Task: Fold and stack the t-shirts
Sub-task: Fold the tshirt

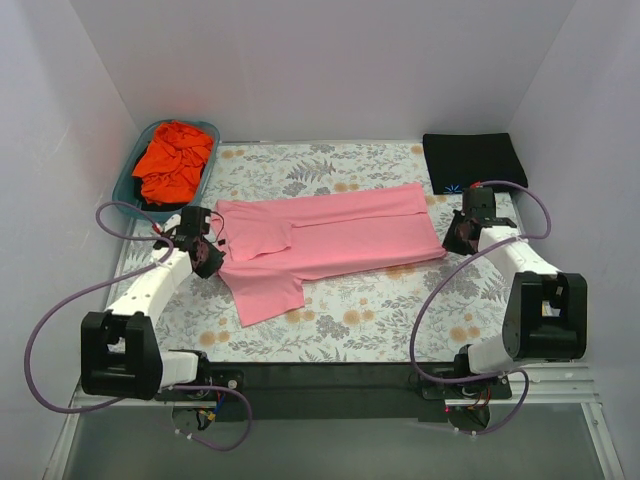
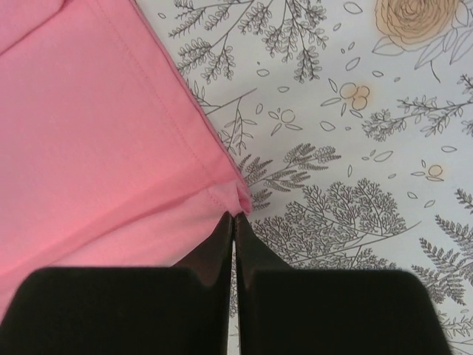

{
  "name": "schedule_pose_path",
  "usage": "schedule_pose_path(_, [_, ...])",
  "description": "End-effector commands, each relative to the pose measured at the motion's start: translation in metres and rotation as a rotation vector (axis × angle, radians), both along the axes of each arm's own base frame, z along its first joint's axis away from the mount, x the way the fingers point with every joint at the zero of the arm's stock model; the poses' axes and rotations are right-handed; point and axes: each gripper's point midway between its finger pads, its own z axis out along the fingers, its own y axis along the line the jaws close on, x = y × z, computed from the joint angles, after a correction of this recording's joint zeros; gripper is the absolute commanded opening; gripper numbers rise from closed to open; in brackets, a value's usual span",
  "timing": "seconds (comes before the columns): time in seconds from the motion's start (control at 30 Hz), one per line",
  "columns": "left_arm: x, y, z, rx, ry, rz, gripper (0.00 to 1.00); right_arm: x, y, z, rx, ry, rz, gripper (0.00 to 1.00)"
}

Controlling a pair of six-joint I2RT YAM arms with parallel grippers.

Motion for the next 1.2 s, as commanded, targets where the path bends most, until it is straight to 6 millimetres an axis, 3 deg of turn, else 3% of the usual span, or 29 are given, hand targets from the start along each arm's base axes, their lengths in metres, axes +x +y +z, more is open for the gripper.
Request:
schedule_pose_path(0.0, [0.015,0.008,0.008,0.012,-0.018,-0.001,0.0,0.018,0.001,0.012,0.001,-0.017,0.017,0.01])
schedule_pose_path(0.33, [0.038,0.018,0.007,-0.001,-0.019,0.016,0.0,0.052,0.005,0.014,0.02,-0.012,0.037,0.01])
schedule_pose_path(0.63, [0.059,0.018,0.019,-0.001,-0.046,0.001,0.0,0.064,0.0,0.007,-0.008,0.01,0.022,0.01])
schedule_pose_path(1.17, [0.069,0.024,0.009,0.009,-0.042,0.014,0.0,0.085,0.003,0.009,0.01,-0.002,0.025,0.01])
